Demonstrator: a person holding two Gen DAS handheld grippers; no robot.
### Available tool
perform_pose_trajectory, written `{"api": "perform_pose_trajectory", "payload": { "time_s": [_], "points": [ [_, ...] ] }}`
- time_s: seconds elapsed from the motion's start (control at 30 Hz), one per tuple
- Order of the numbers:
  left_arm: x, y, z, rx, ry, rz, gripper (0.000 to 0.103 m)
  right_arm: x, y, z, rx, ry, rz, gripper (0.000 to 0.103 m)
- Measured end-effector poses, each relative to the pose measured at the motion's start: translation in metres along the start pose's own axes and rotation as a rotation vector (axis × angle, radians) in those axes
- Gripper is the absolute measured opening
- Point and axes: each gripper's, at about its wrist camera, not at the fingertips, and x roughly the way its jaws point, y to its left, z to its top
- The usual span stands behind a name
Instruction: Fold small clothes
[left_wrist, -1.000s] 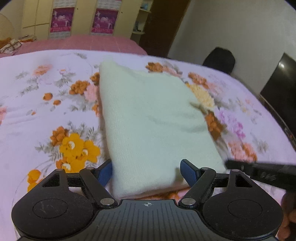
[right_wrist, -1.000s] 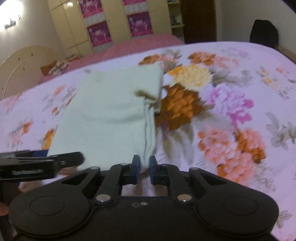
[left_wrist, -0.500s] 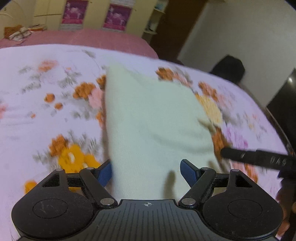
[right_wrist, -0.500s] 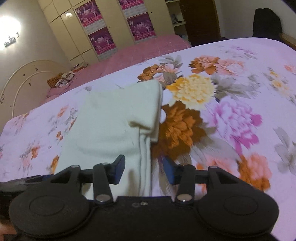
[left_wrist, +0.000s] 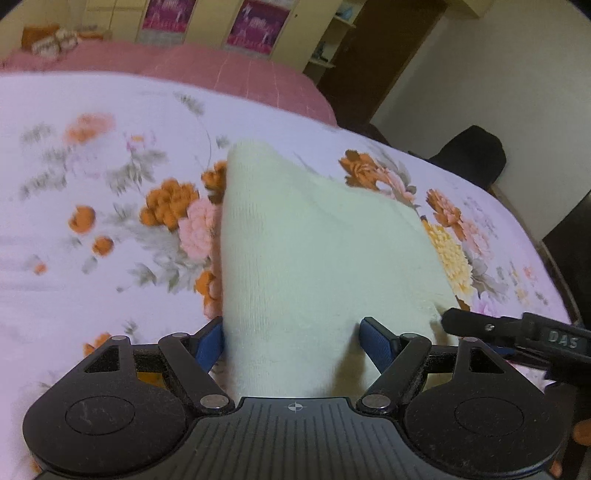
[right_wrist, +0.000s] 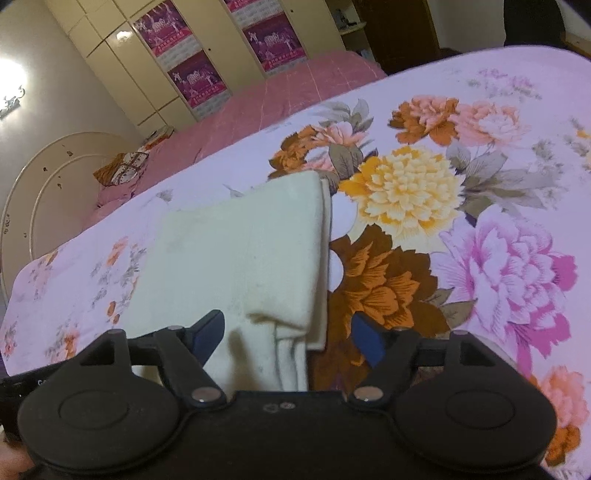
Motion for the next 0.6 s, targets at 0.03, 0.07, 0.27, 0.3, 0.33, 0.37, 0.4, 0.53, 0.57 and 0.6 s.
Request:
{"api": "perform_pose_trajectory", "payload": {
  "time_s": [0.03, 0.07, 0.27, 0.3, 0.33, 0.37, 0.4, 0.53, 0.57, 0.6],
  "points": [
    [0.002, 0.000, -0.001, -0.003, -0.002, -0.007, 0.077, 0.004, -0.002, 0.000, 0.008, 0.009, 0.000, 0.075],
    [0.004, 0.000, -0.002, -0.002, -0.005, -0.015, 0.077, 0.009, -0.004, 0.001, 0.019, 0.021, 0.002, 0.075],
    [0.008, 0.008, 0.002, -0.074, 0.017, -0.095, 0.050, 0.027, -0.006, -0.003, 0.044, 0.047, 0.079, 0.054],
    [0.007, 0.009, 0.002, -0.094, 0.023, -0.103, 0.046, 0.028, -0.005, -0.003, 0.047, 0.049, 0.096, 0.044],
    [0.007, 0.008, 0.003, -0.090, 0.024, -0.106, 0.045, 0.029, -0.005, -0.003, 0.056, 0.054, 0.116, 0.036],
    [0.005, 0.007, 0.003, -0.085, 0.023, -0.109, 0.042, 0.028, -0.005, -0.004, 0.067, 0.053, 0.128, 0.034],
    [0.004, 0.007, 0.003, -0.086, 0.021, -0.116, 0.042, 0.026, -0.004, -0.004, 0.059, 0.048, 0.128, 0.031],
    [0.013, 0.013, 0.001, -0.112, 0.022, -0.121, 0.042, 0.027, -0.002, -0.005, 0.035, 0.036, 0.114, 0.031],
    [0.013, 0.012, 0.002, -0.115, 0.022, -0.118, 0.042, 0.029, -0.004, -0.005, 0.054, 0.038, 0.118, 0.031],
    [0.011, 0.009, 0.003, -0.102, 0.018, -0.111, 0.040, 0.030, -0.005, -0.004, 0.066, 0.036, 0.118, 0.032]
  ]
}}
